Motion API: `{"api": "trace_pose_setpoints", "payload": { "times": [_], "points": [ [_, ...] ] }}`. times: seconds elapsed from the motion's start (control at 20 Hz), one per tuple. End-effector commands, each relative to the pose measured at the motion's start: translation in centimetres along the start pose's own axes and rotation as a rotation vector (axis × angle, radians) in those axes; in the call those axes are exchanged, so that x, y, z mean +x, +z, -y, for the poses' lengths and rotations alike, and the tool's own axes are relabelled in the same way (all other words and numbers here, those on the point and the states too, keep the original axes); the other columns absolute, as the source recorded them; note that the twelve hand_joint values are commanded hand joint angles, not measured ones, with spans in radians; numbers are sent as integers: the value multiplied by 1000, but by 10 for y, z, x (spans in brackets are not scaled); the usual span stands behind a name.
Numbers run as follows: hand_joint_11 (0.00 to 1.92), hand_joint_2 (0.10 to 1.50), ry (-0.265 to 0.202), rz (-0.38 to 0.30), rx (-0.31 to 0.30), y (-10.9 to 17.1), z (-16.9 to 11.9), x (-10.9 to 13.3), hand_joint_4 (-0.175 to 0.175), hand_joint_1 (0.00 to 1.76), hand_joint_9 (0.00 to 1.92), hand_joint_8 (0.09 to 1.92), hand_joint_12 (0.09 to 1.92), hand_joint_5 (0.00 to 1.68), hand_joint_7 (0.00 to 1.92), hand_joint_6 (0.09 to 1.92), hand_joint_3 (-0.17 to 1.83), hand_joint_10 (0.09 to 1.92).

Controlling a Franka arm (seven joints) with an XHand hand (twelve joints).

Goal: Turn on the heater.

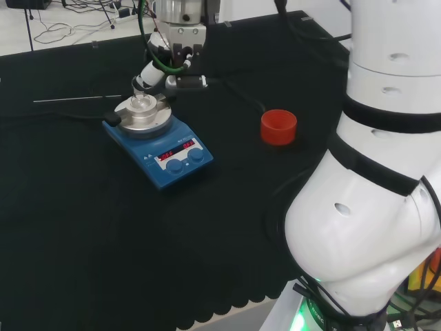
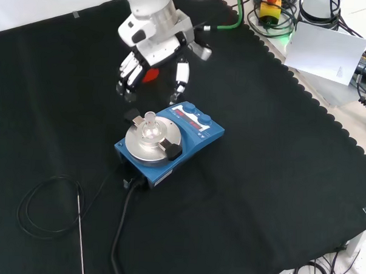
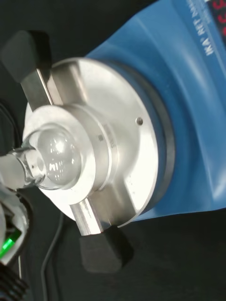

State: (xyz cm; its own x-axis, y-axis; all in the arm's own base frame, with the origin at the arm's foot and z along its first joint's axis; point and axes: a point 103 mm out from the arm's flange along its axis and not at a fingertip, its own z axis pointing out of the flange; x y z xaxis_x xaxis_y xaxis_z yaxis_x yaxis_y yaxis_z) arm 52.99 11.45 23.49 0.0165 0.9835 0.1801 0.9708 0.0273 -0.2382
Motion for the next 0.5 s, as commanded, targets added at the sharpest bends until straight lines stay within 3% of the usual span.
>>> {"api": "trace_pose_setpoints", "payload": {
  "times": [0.05,0.4,0.5],
  "points": [
    [349,647,39,-6,-40,-15,41,-19,-38,760,473,737,1357,382,205,400,470,713],
    [346,658,48,1,-40,-11,69,-22,-37,764,486,743,1359,386,226,388,470,716],
    [355,666,54,5,-47,-4,89,-24,-37,774,540,746,1357,392,295,370,472,703]
  ]
}}
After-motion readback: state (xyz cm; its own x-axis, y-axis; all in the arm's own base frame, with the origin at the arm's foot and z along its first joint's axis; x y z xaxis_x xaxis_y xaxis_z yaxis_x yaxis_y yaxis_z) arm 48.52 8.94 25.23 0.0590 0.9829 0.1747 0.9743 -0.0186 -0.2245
